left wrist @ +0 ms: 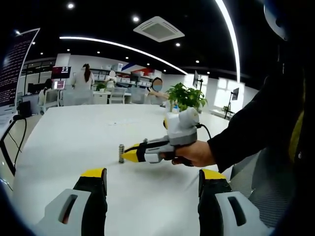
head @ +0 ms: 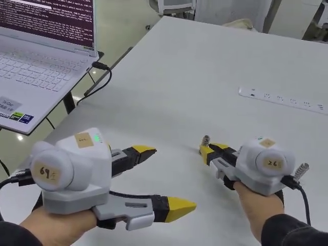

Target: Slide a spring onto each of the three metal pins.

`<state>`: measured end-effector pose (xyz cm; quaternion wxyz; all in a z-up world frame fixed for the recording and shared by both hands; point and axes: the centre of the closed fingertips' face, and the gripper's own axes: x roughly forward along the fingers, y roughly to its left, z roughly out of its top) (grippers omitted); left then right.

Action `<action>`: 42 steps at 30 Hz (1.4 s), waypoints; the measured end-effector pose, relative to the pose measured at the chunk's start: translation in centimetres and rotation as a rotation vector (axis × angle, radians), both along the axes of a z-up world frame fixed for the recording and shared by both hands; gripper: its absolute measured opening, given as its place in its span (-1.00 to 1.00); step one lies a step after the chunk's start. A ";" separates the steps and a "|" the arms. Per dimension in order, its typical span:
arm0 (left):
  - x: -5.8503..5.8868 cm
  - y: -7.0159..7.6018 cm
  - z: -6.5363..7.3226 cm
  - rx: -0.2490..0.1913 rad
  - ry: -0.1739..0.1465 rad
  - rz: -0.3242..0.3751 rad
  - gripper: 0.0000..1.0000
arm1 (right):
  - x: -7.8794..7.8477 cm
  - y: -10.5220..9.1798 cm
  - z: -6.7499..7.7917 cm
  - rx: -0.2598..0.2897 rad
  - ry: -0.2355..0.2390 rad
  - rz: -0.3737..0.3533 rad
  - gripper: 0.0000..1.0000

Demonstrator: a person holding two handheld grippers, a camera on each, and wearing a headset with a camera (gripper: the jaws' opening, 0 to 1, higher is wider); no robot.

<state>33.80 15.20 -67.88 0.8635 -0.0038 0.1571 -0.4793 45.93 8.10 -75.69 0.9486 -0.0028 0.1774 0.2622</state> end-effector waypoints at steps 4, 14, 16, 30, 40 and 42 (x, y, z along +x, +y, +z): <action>-0.1 0.0 0.1 0.001 -0.002 -0.001 0.46 | -0.4 -0.2 -0.2 -0.007 0.012 0.000 -0.75; -0.1 -0.3 0.5 -0.002 -0.014 -0.005 0.46 | -1.8 -0.8 0.0 -0.014 0.016 0.004 -0.71; -0.2 -0.4 0.6 -0.003 -0.018 -0.005 0.46 | -2.2 -0.8 0.1 -0.012 0.018 0.009 -0.69; -1.3 -1.2 1.4 -0.001 -0.036 0.002 0.49 | -5.9 -1.7 1.7 -0.031 0.019 0.064 -0.62; -1.8 -1.2 2.3 0.003 -0.055 0.026 0.50 | -8.3 -2.8 4.1 -0.039 -0.002 0.107 -0.40; -1.8 -1.2 2.4 0.003 -0.058 0.032 0.50 | -8.7 -3.2 4.5 -0.040 -0.001 0.109 -0.38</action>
